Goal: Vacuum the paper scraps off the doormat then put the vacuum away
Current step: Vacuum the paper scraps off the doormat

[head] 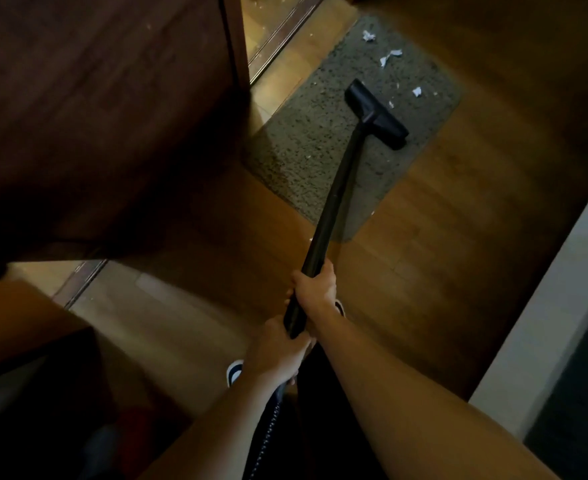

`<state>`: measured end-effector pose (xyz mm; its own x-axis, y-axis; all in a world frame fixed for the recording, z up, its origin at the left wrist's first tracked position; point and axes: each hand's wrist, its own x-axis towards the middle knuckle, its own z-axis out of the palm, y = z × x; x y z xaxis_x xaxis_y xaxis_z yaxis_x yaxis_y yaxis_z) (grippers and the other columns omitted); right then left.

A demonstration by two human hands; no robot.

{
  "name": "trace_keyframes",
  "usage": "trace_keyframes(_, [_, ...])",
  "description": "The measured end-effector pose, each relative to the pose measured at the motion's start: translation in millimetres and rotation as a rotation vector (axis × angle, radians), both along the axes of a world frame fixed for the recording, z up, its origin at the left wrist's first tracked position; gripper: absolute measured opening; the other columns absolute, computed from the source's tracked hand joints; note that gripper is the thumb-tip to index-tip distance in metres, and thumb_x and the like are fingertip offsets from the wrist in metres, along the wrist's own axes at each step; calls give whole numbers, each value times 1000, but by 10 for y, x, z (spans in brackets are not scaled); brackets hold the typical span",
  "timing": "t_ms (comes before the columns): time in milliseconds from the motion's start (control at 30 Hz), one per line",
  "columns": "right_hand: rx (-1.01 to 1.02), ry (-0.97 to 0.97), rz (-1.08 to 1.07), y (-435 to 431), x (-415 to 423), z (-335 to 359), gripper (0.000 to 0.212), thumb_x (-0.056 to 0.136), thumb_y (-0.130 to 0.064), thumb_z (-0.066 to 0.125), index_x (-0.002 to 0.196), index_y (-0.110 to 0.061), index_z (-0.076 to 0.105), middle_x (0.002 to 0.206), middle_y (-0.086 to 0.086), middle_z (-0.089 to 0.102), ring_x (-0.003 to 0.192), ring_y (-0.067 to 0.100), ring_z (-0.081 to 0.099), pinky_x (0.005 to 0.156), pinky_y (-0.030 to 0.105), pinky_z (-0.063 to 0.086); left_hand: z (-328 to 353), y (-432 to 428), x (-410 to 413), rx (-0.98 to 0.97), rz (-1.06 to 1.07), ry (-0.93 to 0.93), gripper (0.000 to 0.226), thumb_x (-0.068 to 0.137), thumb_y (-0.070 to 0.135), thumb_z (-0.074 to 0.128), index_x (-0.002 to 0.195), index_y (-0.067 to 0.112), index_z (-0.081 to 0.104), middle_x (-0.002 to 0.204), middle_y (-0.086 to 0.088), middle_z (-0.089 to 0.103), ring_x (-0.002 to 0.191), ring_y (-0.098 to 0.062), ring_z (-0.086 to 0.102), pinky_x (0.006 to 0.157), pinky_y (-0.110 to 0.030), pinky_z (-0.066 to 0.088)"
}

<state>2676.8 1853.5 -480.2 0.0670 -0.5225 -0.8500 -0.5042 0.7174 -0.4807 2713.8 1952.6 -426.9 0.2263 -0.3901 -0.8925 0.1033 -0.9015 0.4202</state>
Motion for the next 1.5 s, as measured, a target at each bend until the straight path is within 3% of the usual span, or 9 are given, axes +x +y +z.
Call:
trace_keyframes(267, [45,11,-30,703,167,55,28,94,-9,65,118,-8,52,72,9,59,46,12,59,49,30,54,16,702,149,-1,-25,-64,31,92,37,63,71,15,57,45,4,52,29,-6,46,37,-20,39])
trace_keyframes(467, [32,17,-45,909,273,86,26,94,-9,64,116,-10,51,72,8,59,49,14,59,50,33,56,60,887,232,-19,-41,-131,27,93,36,62,71,27,49,62,8,55,50,-5,52,43,-12,38])
trace_keyframes(567, [28,-1,-48,821,286,62,25,94,-8,63,115,-12,50,75,9,58,49,14,58,47,30,54,-7,821,242,9,-63,-126,28,93,37,61,71,21,54,56,5,56,42,-6,51,41,-15,40])
trace_keyframes(800, [11,-28,-14,201,275,-58,27,96,-9,62,118,-12,49,74,9,59,44,11,58,46,27,52,-119,217,219,-45,-31,-103,28,92,29,62,67,21,52,48,5,48,33,-5,45,39,-15,37])
trace_keyframes(933, [23,-41,-5,-330,249,-113,27,96,-10,62,119,-15,49,74,12,60,47,15,59,48,29,52,-154,-302,168,10,41,-40,24,92,32,61,79,12,59,50,0,55,38,-14,51,46,-31,50])
trace_keyframes(1067, [11,-32,5,-874,251,-135,25,97,-10,62,118,-13,49,73,11,60,45,14,59,46,27,52,-157,-839,149,32,91,-15,20,92,33,61,81,17,58,52,2,58,36,-11,52,41,-23,47])
trace_keyframes(1300, [-27,0,-10,-1553,244,-190,32,94,-9,63,123,-12,49,74,11,60,43,13,57,46,27,51,-208,-1552,152,46,156,61,16,91,27,62,83,13,60,59,-3,60,43,-19,55,50,-32,53])
trace_keyframes(1400, [-56,34,16,-1739,238,-244,39,94,-9,63,128,-12,45,78,8,61,44,13,59,46,26,52,-261,-1741,168,63,225,152,10,91,27,64,88,18,60,64,-4,59,48,-21,55,53,-34,50])
trace_keyframes(1500, [-77,61,57,-1786,259,-280,39,96,-10,62,129,-11,43,78,7,61,47,14,61,42,23,51,-373,-1789,180,56,162,92,8,90,34,62,87,29,58,69,0,61,54,-18,56,59,-34,50])
